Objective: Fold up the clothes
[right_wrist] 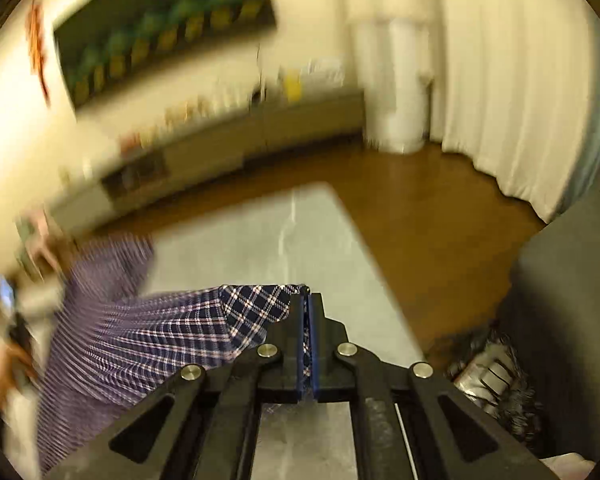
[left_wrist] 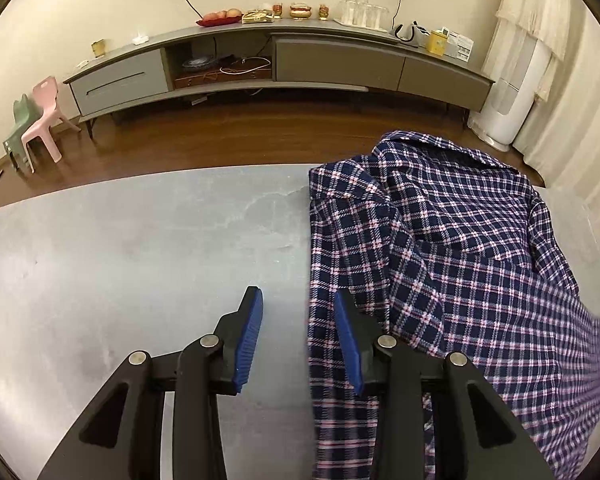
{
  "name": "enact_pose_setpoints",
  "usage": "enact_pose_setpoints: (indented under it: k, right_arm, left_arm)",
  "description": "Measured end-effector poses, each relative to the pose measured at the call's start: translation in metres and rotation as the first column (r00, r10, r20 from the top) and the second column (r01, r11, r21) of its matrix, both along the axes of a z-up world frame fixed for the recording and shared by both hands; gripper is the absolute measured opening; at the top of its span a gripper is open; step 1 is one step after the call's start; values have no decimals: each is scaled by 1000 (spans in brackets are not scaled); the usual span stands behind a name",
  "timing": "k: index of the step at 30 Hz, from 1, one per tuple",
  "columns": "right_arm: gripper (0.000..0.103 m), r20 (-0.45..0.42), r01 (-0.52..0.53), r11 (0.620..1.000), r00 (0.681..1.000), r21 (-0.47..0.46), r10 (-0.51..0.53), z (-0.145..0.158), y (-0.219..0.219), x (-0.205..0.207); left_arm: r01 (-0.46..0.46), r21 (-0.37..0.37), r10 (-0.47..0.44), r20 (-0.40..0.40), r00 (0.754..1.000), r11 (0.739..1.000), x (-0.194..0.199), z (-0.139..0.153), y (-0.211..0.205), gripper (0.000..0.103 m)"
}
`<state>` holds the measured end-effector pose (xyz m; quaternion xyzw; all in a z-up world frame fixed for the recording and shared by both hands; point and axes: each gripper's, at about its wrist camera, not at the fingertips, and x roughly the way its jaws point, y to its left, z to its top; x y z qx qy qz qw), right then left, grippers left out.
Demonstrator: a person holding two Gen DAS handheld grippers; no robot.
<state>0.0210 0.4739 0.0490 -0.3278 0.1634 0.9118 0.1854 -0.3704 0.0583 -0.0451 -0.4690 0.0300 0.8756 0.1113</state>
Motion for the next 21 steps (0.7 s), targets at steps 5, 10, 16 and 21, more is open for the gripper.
enact_pose_setpoints:
  k: [5, 10, 16, 21]
  right_arm:
    - [2, -82, -18, 997, 997, -75, 12, 24, -12, 46]
    - [3, -171, -89, 988, 983, -123, 67, 41, -49, 71]
    - [3, -120, -177, 980, 979, -87, 166, 26, -88, 51]
    - [3, -96, -204, 979, 975, -15, 202, 26, -114, 40]
  left_arm:
    - [-20, -20, 20, 1, 1000, 1000, 2, -2, 6, 42]
    - [-123, -92, 124, 6, 992, 988, -6, -1, 7, 47]
    - [-152, -129, 156, 28, 987, 980, -11, 1, -2, 38]
    - [34, 134, -45, 76, 996, 990, 69, 33, -15, 36]
